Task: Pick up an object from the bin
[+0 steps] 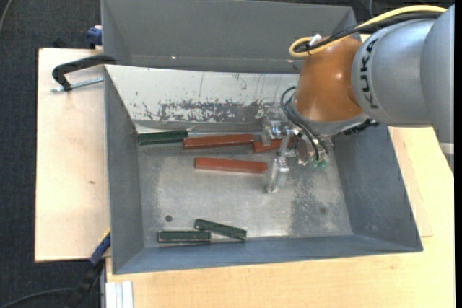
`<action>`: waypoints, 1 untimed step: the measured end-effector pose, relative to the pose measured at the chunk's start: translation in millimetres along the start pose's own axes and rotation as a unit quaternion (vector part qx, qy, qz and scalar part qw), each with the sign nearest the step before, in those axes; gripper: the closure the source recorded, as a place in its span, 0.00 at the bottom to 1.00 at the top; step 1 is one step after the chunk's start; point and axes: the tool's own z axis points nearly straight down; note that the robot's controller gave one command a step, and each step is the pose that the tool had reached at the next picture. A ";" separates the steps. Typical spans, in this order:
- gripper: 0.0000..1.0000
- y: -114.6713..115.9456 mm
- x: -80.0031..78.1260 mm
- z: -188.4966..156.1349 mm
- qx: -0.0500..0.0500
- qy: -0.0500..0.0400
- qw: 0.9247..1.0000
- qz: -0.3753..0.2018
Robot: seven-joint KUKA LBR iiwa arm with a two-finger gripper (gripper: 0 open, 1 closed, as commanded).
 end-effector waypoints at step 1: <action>0.00 66.0 -4.5 -2.6 -0.001 0.000 0.996 -0.093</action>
Offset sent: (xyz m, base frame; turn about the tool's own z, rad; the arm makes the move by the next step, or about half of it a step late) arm 0.0016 0.0623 0.0015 -0.1843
